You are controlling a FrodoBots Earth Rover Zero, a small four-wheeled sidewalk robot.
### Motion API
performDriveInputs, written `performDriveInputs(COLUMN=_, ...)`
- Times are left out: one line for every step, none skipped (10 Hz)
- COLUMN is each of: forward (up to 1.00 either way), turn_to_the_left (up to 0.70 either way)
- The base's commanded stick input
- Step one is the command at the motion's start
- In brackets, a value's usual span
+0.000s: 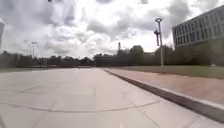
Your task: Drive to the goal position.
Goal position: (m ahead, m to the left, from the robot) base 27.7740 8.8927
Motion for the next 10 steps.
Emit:
performDriveInputs(forward=0.7, turn_to_the_left=0.01)
performDriveInputs(forward=0.7, turn_to_the_left=0.07)
performDriveInputs(forward=0.7, turn_to_the_left=0.13)
performDriveInputs(forward=0.7, turn_to_the_left=0.14)
performDriveInputs(forward=0.7, turn_to_the_left=0.19)
performDriveInputs(forward=0.7, turn_to_the_left=0.17)
performDriveInputs(forward=0.7, turn_to_the_left=0.16)
performDriveInputs(forward=0.7, turn_to_the_left=0.15)
performDriveInputs(forward=0.7, turn_to_the_left=0.14)
performDriveInputs(forward=0.7, turn_to_the_left=0.12)
